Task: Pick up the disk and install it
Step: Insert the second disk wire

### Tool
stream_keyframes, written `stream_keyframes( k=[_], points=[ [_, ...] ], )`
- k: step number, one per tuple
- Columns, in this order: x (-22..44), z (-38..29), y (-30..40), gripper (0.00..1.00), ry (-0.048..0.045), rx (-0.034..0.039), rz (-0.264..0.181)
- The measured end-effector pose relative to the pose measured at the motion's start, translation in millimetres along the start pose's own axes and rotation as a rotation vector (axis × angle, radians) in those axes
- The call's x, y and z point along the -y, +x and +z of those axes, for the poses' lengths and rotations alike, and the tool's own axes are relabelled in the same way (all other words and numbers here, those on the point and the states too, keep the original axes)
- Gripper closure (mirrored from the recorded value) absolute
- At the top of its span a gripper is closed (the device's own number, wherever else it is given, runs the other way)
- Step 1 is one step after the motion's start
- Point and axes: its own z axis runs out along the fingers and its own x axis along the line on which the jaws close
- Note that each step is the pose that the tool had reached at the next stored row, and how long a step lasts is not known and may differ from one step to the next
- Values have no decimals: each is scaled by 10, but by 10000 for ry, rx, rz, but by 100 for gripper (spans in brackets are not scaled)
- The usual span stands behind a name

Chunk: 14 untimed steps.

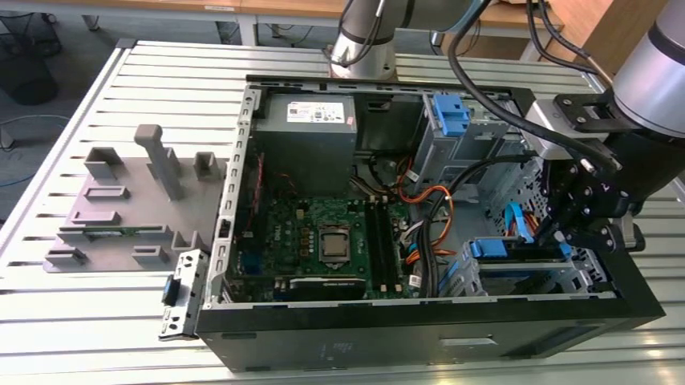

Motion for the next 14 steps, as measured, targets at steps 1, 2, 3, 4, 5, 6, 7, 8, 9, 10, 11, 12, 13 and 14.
stream_keyframes(
  k=[1, 2, 3, 4, 5, 6, 7, 8, 9, 10, 11, 12, 13, 14],
  points=[
    [0, -1, 0, 84, 0, 2, 0],
    [0, -3, 0, 84, 0, 3, 0],
    [0, -5, 0, 84, 0, 4, 1],
    [0, -8, 0, 84, 0, 3, 2],
    [0, -12, 0, 84, -1, 0, 3],
    [1, -16, 0, 84, -1, -1, 3],
    [1, -20, 0, 84, 0, 0, 4],
    [1, -23, 1, 84, 0, 1, 4],
    [1, -26, 1, 84, 0, 0, 5],
    [1, -28, 0, 84, 0, 0, 5],
    [1, -29, 0, 84, 0, -1, 5],
    [2, -30, 1, 84, 0, -1, 5],
    [1, -31, 1, 84, 0, 4, 6],
    [2, -32, 1, 84, 0, 16, 7]
  ],
)
